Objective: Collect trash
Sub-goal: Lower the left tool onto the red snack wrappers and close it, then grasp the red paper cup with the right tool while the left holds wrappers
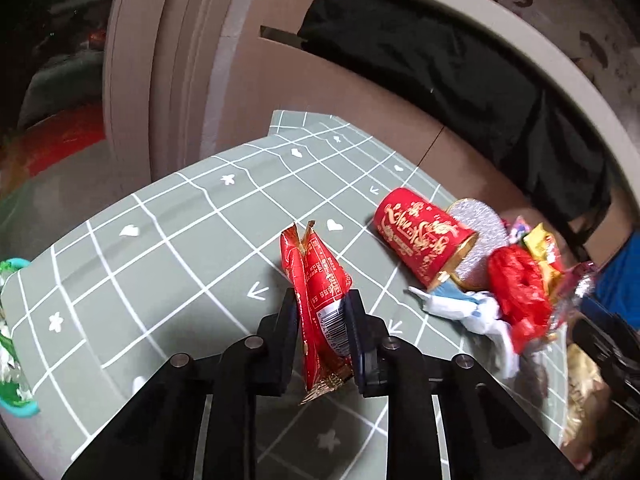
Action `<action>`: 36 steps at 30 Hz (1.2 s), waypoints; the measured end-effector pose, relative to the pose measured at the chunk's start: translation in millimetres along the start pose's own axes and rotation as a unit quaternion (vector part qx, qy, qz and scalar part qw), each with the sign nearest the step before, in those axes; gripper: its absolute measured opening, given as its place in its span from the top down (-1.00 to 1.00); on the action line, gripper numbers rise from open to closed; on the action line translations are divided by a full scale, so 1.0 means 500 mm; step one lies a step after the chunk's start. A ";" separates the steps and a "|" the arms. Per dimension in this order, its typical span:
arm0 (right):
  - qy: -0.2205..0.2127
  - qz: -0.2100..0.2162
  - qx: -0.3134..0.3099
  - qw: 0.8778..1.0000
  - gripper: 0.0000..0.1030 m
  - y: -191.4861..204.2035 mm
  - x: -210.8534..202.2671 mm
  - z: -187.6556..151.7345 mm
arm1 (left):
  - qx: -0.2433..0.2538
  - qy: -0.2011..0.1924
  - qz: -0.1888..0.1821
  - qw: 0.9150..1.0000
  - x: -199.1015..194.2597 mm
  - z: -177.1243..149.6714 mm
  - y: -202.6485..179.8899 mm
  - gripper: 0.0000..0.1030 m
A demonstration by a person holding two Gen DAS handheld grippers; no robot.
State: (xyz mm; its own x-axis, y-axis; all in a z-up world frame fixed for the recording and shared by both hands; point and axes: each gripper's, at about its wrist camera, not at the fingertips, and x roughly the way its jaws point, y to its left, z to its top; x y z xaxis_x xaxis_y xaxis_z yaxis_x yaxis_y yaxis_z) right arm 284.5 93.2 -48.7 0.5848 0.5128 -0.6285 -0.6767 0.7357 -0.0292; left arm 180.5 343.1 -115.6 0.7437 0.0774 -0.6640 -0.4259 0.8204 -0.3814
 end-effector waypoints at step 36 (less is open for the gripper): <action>-0.012 0.021 -0.030 0.999 -0.15 0.034 0.006 0.173 | 0.055 -0.069 -0.091 0.992 -0.147 0.072 -0.171 0.54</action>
State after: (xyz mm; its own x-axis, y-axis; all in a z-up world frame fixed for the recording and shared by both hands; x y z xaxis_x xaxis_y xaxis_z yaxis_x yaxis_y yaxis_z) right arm 313.2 145.6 16.1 0.5656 0.5534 -0.6114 -0.7255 0.6864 -0.0499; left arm 180.7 287.7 -11.2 0.8699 -0.0068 -0.4931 -0.2251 0.8841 -0.4094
